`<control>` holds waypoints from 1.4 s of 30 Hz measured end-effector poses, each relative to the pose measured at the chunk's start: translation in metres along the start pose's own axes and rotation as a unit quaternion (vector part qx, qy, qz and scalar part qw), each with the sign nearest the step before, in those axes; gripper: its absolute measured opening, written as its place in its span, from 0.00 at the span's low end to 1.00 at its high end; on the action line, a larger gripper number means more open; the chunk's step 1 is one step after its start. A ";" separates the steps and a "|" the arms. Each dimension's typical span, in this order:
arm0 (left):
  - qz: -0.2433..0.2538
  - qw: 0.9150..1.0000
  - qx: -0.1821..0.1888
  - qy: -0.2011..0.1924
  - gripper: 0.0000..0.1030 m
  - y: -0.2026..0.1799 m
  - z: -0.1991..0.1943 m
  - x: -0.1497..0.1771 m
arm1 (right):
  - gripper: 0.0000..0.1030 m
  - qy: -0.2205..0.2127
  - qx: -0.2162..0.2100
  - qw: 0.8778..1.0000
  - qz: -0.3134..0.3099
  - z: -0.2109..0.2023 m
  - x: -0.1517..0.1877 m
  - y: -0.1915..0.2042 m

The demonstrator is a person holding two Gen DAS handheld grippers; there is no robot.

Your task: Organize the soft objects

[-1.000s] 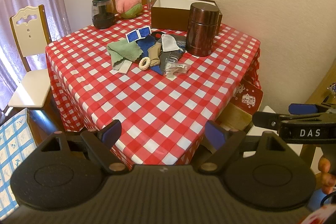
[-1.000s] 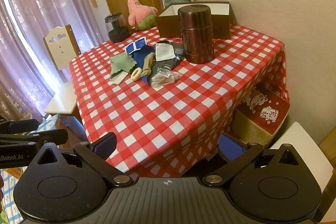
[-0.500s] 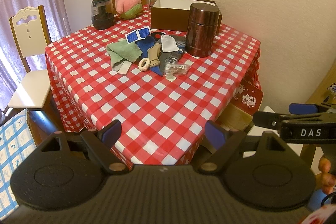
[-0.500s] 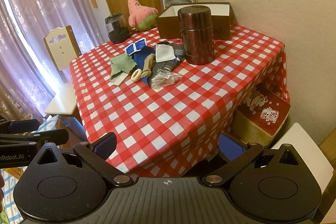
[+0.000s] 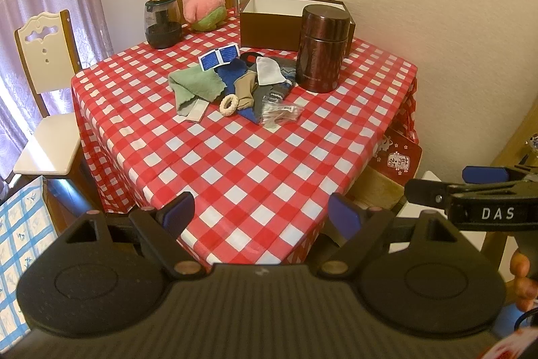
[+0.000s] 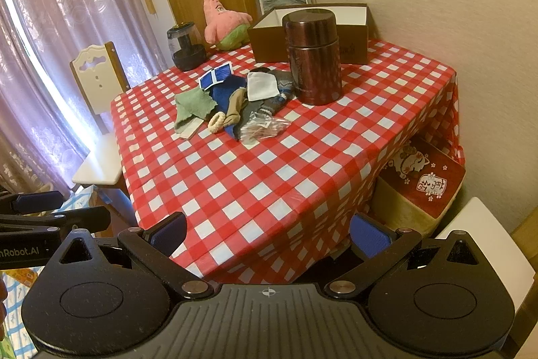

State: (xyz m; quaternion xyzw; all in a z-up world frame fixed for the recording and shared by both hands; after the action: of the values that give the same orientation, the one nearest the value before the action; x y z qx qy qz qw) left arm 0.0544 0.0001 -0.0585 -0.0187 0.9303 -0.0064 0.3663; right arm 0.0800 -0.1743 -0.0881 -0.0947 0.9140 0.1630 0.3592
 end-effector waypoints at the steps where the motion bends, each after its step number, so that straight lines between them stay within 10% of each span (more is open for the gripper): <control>1: 0.000 1.000 0.000 0.000 0.83 0.000 0.000 0.000 | 1.00 0.000 0.000 1.000 0.000 0.000 0.000 -0.001; 42: -0.042 0.998 -0.037 0.007 0.81 0.013 0.058 -0.024 | 1.00 -0.033 -0.065 0.997 -0.012 0.035 -0.035 -0.044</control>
State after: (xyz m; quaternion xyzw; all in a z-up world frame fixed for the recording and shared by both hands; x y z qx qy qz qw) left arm 0.1108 0.0139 -0.0850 -0.0709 0.9307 0.0122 0.3585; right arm 0.1399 -0.2002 -0.0979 -0.1228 0.8880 0.2205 0.3843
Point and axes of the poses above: each gripper's, at about its wrist camera, not at the fingertips, and z roughly the way its jaws point, y to its left, x to its underside, the point moved 8 cm from there along z, roughly the way its jaws point
